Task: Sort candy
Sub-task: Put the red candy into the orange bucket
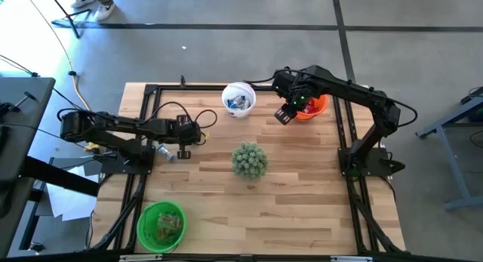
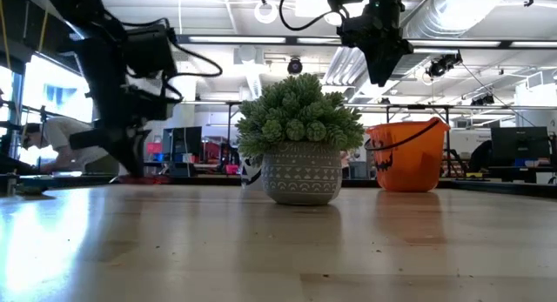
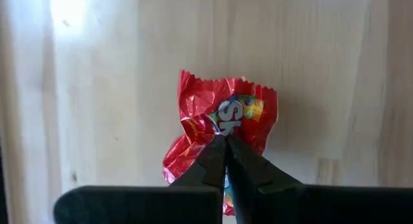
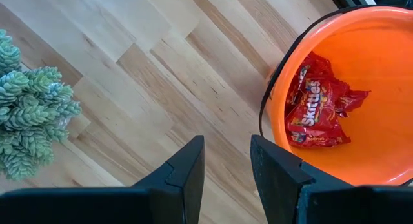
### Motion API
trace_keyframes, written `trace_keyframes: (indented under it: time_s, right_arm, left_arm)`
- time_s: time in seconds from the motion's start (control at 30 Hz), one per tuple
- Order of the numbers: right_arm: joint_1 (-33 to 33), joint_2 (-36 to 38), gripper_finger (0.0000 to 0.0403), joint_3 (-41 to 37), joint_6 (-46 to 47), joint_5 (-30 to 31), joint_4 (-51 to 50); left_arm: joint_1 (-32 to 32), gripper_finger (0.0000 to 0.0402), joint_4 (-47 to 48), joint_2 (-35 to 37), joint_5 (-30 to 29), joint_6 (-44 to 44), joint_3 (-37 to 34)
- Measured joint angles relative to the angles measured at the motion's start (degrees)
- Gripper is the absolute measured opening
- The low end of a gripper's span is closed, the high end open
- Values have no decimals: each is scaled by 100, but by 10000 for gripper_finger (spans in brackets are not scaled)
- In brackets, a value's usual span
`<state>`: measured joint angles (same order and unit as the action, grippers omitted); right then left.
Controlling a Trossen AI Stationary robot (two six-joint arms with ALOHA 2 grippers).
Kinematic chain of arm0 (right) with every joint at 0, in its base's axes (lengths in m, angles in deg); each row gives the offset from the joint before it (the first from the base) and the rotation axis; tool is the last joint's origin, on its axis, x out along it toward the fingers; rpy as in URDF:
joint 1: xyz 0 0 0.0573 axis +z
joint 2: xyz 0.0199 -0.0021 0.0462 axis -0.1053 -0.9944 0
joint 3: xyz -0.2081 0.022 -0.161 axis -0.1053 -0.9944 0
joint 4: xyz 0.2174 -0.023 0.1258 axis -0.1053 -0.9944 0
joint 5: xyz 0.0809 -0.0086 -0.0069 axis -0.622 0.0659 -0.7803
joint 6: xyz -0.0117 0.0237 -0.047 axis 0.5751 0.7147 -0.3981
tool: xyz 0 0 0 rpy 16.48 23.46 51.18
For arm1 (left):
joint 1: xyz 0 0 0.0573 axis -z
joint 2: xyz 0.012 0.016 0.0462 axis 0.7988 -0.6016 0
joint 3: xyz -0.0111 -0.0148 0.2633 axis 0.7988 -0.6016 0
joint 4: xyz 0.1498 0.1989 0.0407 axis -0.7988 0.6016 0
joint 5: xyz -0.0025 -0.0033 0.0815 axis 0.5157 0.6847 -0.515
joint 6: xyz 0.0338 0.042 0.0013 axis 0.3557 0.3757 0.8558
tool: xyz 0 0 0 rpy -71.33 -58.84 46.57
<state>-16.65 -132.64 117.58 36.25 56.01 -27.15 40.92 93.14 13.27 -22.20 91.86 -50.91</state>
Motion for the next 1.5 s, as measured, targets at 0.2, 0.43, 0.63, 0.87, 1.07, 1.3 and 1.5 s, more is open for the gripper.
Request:
trace_keyframes:
  time_s: [0.2,0.43,0.63,0.87,1.07,1.3,1.5]
  right_arm:
    - [0,0,122,0,-52,2,0]
    - [0,0,122,0,-52,2,185]
    - [49,0,122,0,-333,9,1169]
    - [274,0,122,0,-760,-327,2481]
    - [360,0,122,0,-862,-328,2255]
    - [363,0,122,0,-866,-331,1859]
    - [361,0,122,0,-941,-350,1762]
  left_arm:
    - [0,1,90,7,1,-111,416]
    - [0,0,93,13,-4,-145,1191]
    - [2,0,58,21,-103,-143,2189]
    - [2,0,141,33,-349,-142,3171]
    - [4,0,875,31,-236,-148,3289]
    - [7,0,1479,-272,315,-555,3292]
    - [7,1,1483,-795,482,-1070,2742]
